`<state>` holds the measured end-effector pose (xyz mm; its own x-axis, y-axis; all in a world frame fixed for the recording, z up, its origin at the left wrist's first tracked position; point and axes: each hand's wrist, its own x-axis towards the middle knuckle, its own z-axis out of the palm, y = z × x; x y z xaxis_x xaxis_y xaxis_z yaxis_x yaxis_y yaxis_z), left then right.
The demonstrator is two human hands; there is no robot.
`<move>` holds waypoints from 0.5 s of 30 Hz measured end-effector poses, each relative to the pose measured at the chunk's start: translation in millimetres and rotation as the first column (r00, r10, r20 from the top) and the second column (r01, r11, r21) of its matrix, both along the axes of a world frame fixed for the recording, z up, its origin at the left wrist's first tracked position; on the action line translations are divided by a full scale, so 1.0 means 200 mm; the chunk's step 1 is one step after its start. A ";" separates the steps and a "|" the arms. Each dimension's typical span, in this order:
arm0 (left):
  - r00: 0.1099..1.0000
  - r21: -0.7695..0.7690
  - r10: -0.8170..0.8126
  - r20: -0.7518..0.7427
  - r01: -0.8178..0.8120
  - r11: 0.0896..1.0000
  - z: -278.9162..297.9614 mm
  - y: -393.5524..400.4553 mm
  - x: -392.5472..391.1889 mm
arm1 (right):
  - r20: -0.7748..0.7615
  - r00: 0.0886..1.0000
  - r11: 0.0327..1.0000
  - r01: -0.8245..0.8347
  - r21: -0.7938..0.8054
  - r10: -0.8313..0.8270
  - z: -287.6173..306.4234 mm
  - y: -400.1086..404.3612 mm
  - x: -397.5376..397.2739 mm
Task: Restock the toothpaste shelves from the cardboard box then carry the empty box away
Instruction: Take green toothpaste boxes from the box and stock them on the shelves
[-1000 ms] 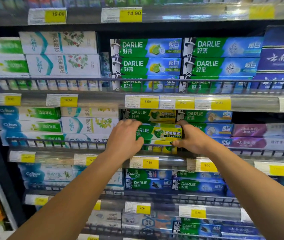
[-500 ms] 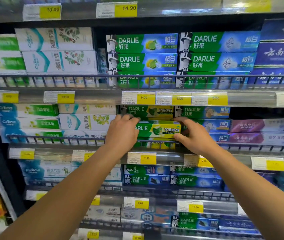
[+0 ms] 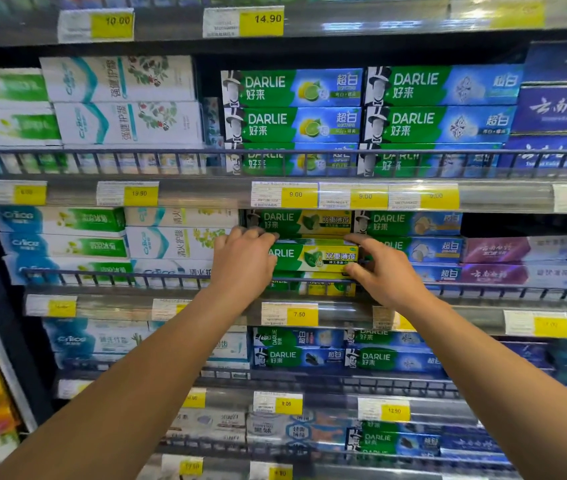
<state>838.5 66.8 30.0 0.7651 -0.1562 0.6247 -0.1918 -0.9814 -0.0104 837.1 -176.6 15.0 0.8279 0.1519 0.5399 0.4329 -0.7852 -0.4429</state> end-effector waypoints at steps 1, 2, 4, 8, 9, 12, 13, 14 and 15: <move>1.000 0.002 0.001 0.006 -0.001 1.000 0.00 0.00 0.00 | 0.001 1.000 1.000 0.009 -0.003 -0.009 0.00 0.00 0.00; 1.000 0.002 0.000 0.012 0.000 1.000 0.00 0.00 0.00 | 0.004 1.000 1.000 0.016 -0.005 -0.016 0.00 0.01 0.00; 1.000 -0.002 -0.011 0.021 0.011 1.000 -0.01 0.01 0.00 | 0.007 1.000 1.000 0.020 0.000 -0.020 0.00 0.01 0.01; 0.999 -0.017 -0.051 0.017 0.051 0.999 -0.01 0.02 -0.01 | 0.008 0.999 0.999 0.034 0.000 -0.034 -0.01 0.01 0.01; 0.998 -0.021 -0.057 0.019 0.058 0.998 -0.02 0.02 -0.01 | 0.000 0.999 0.999 0.048 0.006 -0.048 -0.01 0.00 0.01; 0.993 -0.063 -0.103 0.052 0.106 0.992 0.00 0.02 -0.04 | 0.006 0.996 0.995 0.090 0.038 -0.090 -0.01 0.01 -0.01; 0.989 -0.098 -0.136 0.062 0.142 0.985 0.01 0.00 -0.05 | 0.022 0.995 0.994 0.098 0.058 -0.099 -0.02 0.00 -0.04; 0.981 -0.139 -0.179 0.070 0.188 0.972 0.01 -0.02 -0.07 | 0.037 0.993 0.991 0.111 0.076 -0.114 -0.02 -0.01 -0.07; 0.970 -0.181 -0.232 0.075 0.242 0.953 0.02 -0.06 -0.10 | 0.047 0.990 0.987 0.130 0.093 -0.135 -0.03 -0.02 -0.10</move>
